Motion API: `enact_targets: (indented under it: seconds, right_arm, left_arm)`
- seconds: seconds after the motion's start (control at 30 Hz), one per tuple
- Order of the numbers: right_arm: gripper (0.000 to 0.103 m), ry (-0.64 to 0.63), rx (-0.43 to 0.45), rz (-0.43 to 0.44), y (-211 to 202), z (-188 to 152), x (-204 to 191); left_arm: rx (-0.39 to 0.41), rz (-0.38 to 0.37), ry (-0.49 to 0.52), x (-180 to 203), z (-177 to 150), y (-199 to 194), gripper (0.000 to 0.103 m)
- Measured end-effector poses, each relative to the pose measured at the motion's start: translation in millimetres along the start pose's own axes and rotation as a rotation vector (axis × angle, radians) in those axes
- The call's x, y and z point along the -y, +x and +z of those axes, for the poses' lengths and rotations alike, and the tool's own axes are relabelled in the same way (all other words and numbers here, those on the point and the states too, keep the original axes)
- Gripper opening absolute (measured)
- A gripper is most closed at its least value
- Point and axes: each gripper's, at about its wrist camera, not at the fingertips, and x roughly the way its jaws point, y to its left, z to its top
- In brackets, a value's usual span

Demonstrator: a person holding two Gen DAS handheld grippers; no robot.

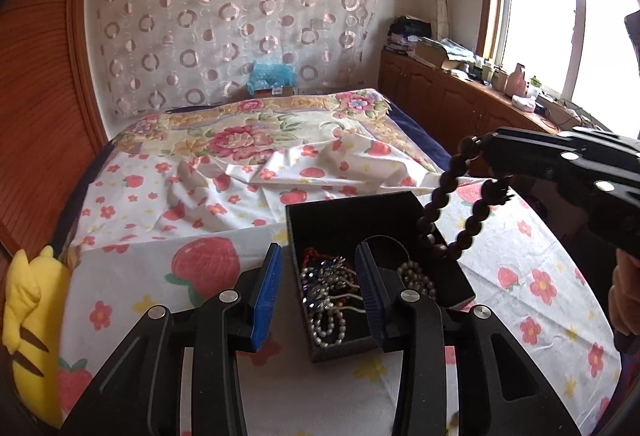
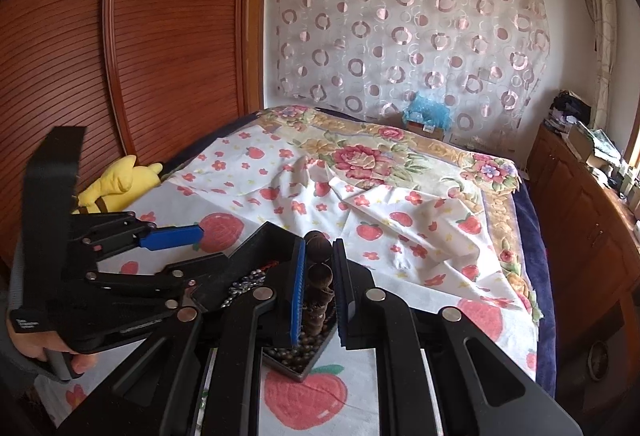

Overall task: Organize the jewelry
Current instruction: 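Open the left tool over the box while the right tool drops the bead bracelet in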

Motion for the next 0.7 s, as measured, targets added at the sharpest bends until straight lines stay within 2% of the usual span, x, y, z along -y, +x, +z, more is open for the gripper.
enact_targets:
  seconds: [0.4, 0.5, 0.6, 0.7]
  right_arm:
    - [0.016, 0.009, -0.037, 0.025, 25, -9, -16]
    - [0.016, 0.028, -0.039, 0.029, 25, -10, -13]
    - [0.016, 0.032, -0.033, 0.032, 23, -12, -11]
    - [0.018, 0.029, -0.032, 0.033, 19, -16, -10]
  left_arm:
    - [0.034, 0.029, 0.021, -15, -25, -30, 0.038]
    - [0.036, 0.027, 0.027, -17, -32, -34, 0.046]
    - [0.027, 0.02, 0.016, -21, -41, -37, 0.048]
    - [0.021, 0.018, 0.006, -26, -50, -40, 0.06]
